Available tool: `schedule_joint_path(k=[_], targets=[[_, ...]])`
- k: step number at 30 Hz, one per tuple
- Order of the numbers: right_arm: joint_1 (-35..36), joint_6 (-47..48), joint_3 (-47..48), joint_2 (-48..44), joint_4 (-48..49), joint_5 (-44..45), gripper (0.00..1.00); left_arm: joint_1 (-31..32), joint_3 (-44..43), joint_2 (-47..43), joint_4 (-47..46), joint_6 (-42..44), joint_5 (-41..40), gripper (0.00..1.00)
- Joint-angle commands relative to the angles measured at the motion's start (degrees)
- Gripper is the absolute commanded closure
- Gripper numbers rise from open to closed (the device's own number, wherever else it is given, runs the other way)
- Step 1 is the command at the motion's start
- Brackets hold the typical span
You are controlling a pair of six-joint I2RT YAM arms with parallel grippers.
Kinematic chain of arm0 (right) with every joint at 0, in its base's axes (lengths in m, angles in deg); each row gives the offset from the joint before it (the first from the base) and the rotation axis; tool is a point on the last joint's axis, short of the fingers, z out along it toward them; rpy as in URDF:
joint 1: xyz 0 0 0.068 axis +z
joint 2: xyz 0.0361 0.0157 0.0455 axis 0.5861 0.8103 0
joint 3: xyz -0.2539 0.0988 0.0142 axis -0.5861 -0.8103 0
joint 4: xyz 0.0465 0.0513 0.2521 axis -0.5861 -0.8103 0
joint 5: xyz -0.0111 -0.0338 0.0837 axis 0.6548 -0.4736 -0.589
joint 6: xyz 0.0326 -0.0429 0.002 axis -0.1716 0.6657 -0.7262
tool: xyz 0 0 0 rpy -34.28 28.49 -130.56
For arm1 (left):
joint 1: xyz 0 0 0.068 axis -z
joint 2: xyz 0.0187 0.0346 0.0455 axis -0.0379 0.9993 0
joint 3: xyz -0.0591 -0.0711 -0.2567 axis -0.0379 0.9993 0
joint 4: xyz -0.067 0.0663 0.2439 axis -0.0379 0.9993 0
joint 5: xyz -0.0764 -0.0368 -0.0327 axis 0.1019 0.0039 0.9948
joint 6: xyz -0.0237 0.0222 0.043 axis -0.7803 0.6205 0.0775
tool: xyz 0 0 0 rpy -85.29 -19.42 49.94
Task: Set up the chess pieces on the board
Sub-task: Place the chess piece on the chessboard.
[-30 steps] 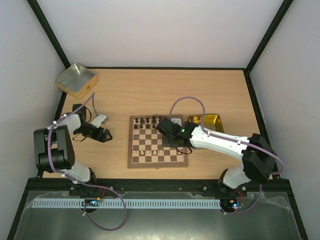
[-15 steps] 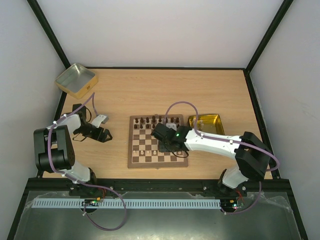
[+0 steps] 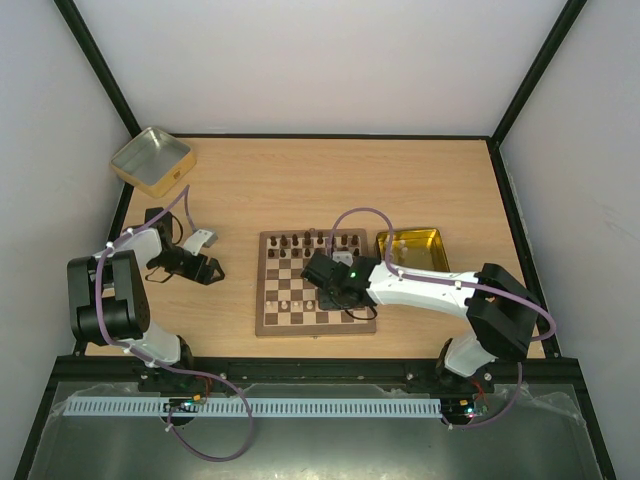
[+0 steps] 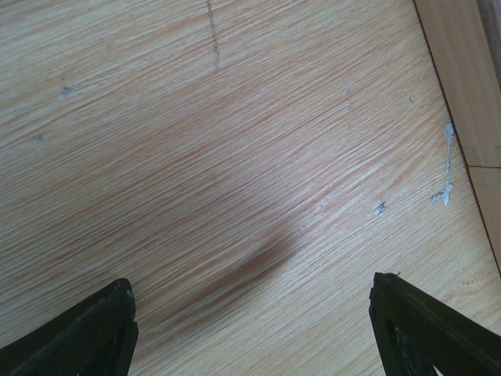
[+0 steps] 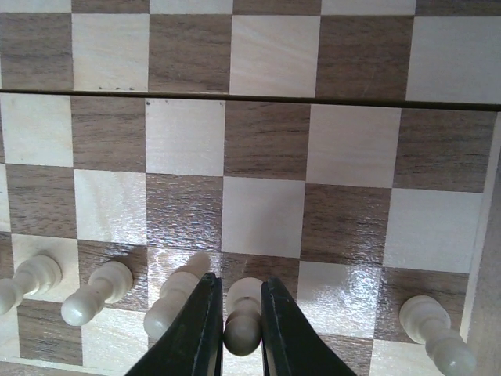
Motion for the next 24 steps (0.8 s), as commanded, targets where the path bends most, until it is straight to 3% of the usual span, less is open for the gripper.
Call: schedule_joint_path(k=[1,19,24], targets=[[0.32,-0.91,-1.06,0.44,-1.44,1.62,0.89,-0.2,1.66,1.52,0.08,0.19,-2.31,0.18],[0.32,-0.7,-1.03,1.36,-0.02,1.62,0.84,-0.22,1.6,1.8,0.17,0.24,-2.19,0.18],[0.32,-1.11,-0.36,1.27,-0.64,3.28,0.77,-0.19,1.55,1.78,0.14,0.28,-2.13,0.18]])
